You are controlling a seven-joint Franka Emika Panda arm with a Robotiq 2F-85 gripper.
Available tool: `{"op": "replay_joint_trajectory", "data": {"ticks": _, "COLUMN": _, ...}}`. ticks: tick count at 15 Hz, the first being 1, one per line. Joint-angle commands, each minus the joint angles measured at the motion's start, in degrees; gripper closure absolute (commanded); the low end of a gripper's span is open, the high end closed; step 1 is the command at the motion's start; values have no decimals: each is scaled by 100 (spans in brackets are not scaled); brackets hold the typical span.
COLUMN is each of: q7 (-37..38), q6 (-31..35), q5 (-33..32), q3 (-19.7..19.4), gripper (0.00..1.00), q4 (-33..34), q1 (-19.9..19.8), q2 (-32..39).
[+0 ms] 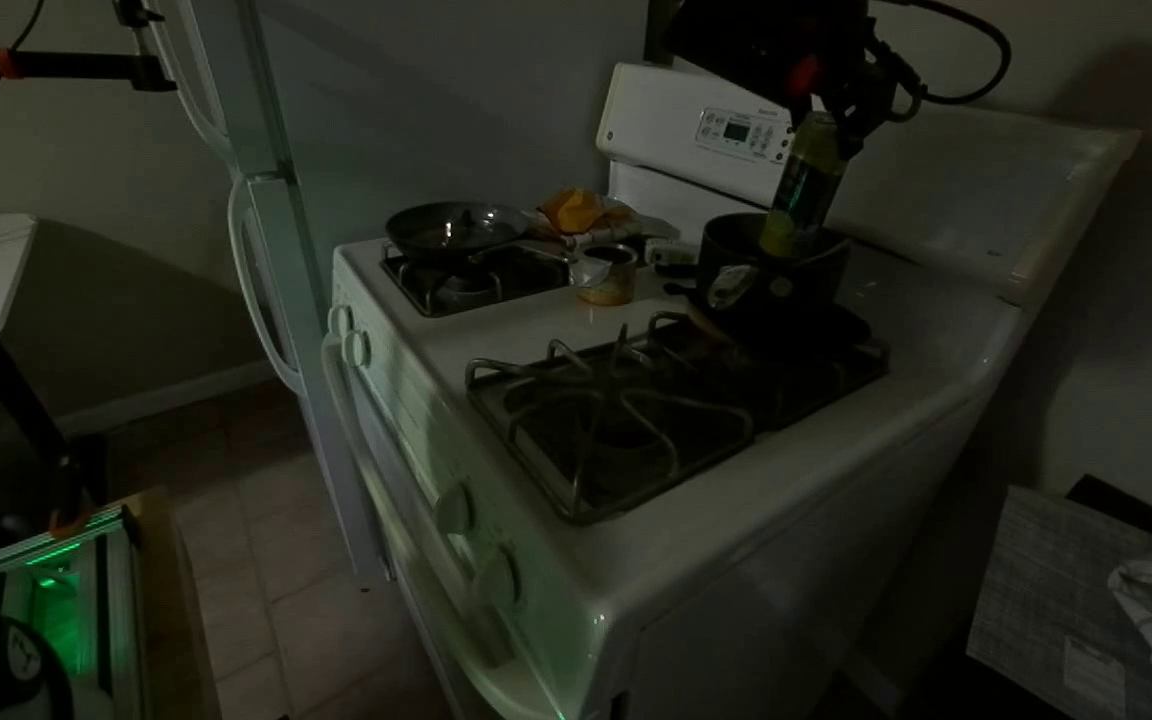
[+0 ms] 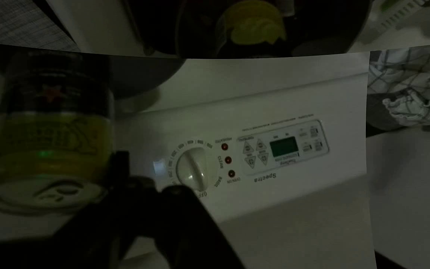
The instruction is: Put the yellow bottle into the pot
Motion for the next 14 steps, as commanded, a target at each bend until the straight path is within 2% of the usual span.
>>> {"op": "replay_joint_trajectory", "data": {"ticks": 1, "q7": 228, "q6": 318, "q5": -212, "q3": -75, "gripper": 62, "q4": -51, "q1": 83, "q2": 56}}
{"op": "replay_joint_trajectory", "data": {"ticks": 7, "q7": 581, "q6": 330, "q5": -976, "q3": -210, "gripper": 62, "q4": -43, "q1": 167, "q2": 223}}
{"op": "replay_joint_trajectory", "data": {"ticks": 14, "q7": 654, "q6": 560, "q5": -1319, "q3": -189, "gripper": 62, "q4": -75, "q1": 271, "q2": 322}}
